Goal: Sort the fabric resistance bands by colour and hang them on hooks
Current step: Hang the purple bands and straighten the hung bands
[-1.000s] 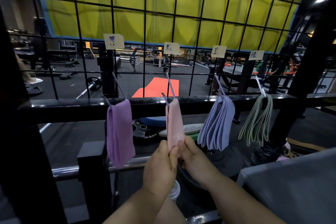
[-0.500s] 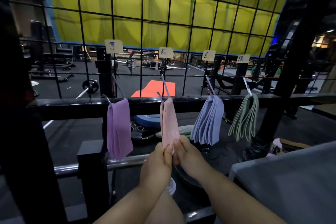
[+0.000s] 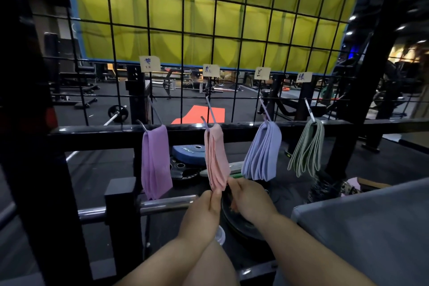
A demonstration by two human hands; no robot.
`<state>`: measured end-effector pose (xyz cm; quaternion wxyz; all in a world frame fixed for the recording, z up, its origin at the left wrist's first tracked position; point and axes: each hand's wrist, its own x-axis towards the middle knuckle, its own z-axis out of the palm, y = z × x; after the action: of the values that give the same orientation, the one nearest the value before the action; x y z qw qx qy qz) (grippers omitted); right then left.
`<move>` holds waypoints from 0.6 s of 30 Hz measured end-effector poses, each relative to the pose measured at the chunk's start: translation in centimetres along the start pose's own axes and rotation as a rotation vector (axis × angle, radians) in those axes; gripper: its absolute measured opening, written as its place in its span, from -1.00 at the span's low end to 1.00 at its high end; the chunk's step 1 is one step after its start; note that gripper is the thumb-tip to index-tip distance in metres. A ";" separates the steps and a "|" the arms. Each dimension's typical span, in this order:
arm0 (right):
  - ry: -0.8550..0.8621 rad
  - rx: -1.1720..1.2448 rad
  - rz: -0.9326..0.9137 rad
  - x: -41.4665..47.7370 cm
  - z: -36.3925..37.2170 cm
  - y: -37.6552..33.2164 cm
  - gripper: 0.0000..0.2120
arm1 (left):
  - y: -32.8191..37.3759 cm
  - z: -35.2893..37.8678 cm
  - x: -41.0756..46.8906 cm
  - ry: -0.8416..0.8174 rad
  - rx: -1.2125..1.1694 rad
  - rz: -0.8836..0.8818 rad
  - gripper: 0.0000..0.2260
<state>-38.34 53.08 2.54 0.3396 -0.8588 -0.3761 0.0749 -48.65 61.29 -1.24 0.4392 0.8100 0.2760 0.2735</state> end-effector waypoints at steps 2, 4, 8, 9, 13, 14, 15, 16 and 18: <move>0.057 -0.036 -0.003 -0.2 -0.6 0.3 -0.58 | 0.4 0.2 -0.3 -0.033 -0.042 -0.006 -0.55; 0.139 0.014 0.005 -0.5 -1.4 0.4 -0.58 | 1.1 0.6 -0.5 -0.053 -0.099 0.004 -0.57; 0.282 0.045 -0.004 -0.7 -3.4 0.5 -0.55 | 3.4 1.3 -0.7 -0.048 -0.207 0.056 -0.60; 0.316 0.046 -0.010 -0.7 -4.0 0.4 -0.55 | 4.1 1.5 -0.5 -0.035 -0.221 0.078 -0.60; 0.413 0.088 -0.009 0.1 -6.0 0.7 -0.52 | 6.5 2.3 1.4 0.029 -0.179 0.143 -0.60; 0.432 0.101 -0.010 0.4 -6.5 0.8 -0.51 | 7.0 2.5 2.0 0.047 -0.149 0.158 -0.58; 0.448 0.115 -0.010 0.7 -7.0 0.9 -0.50 | 7.4 2.7 2.7 0.064 -0.112 0.167 -0.56; 0.461 0.123 -0.001 1.0 -7.5 0.9 -0.50 | 7.8 2.9 3.2 0.074 -0.082 0.173 -0.55; 0.483 0.121 0.029 1.6 -8.4 1.0 -0.51 | 8.8 3.1 4.2 0.072 -0.074 0.191 -0.61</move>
<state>-33.39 49.32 8.45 0.4694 -0.8352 -0.2666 -0.1051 -41.79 58.38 5.74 0.4307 0.8055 0.2025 0.3531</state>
